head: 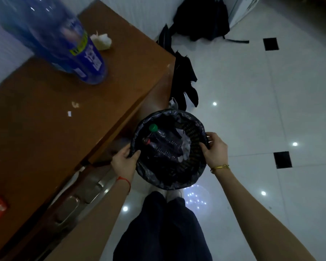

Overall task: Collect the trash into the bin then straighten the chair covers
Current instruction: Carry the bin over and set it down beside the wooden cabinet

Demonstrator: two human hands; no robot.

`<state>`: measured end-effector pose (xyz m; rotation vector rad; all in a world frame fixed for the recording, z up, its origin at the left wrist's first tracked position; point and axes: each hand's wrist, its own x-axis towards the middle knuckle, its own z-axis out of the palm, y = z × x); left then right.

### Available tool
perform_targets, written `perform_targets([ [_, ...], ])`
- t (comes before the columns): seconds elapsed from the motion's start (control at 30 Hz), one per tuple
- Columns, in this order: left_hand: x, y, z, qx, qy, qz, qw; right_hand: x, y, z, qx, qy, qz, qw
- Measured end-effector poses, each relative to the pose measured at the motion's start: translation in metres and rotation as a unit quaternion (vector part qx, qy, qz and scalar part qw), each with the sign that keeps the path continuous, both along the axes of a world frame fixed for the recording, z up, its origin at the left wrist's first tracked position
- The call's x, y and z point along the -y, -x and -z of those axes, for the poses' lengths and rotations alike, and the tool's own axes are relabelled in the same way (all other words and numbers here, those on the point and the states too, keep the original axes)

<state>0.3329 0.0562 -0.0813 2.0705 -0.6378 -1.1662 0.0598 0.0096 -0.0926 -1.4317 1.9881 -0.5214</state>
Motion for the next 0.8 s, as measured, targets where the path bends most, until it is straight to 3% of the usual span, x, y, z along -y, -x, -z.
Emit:
perform_targets([
  [0.2,0.014,0.007,0.094,-0.015,0.000,0.005,1.000,0.012,0.002,0.091,-0.006,-0.015,0.007,1.000],
  [0.47,0.018,0.003,0.142,-0.038,-0.011,0.039,0.998,0.008,0.004,0.134,0.011,-0.036,0.010,0.999],
  [0.67,0.018,-0.004,0.142,0.026,-0.006,0.121,0.992,0.010,-0.002,0.135,0.014,-0.038,-0.008,0.999],
  [0.8,0.003,-0.012,0.104,0.168,-0.044,0.237,0.956,-0.009,0.007,0.107,-0.013,-0.063,-0.042,0.997],
])
